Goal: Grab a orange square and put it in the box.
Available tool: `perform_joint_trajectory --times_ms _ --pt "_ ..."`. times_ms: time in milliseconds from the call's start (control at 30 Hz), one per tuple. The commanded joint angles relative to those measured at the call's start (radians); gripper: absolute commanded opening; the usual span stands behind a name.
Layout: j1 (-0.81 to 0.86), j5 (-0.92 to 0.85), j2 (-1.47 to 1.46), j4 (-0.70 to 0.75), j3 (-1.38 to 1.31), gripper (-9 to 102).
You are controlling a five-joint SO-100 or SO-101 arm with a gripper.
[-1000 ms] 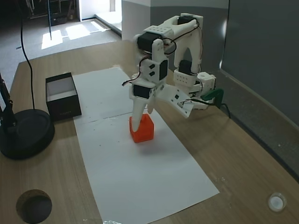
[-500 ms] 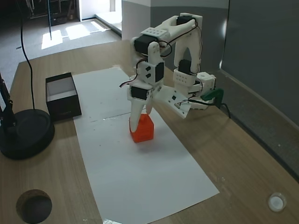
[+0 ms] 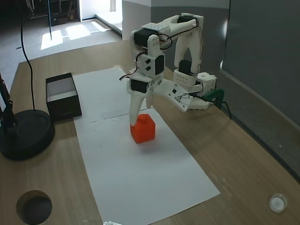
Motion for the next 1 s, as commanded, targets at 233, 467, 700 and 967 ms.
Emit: perform_joint_trajectory --times_ms 233,467,700,967 --pt "0.005 0.003 0.051 -0.035 0.023 37" --pt "0.005 0.005 0.026 -0.140 0.147 37" --pt "0.005 0.005 0.026 -0.207 0.216 37" --pt "0.005 -0.002 0.026 -0.265 0.273 19"
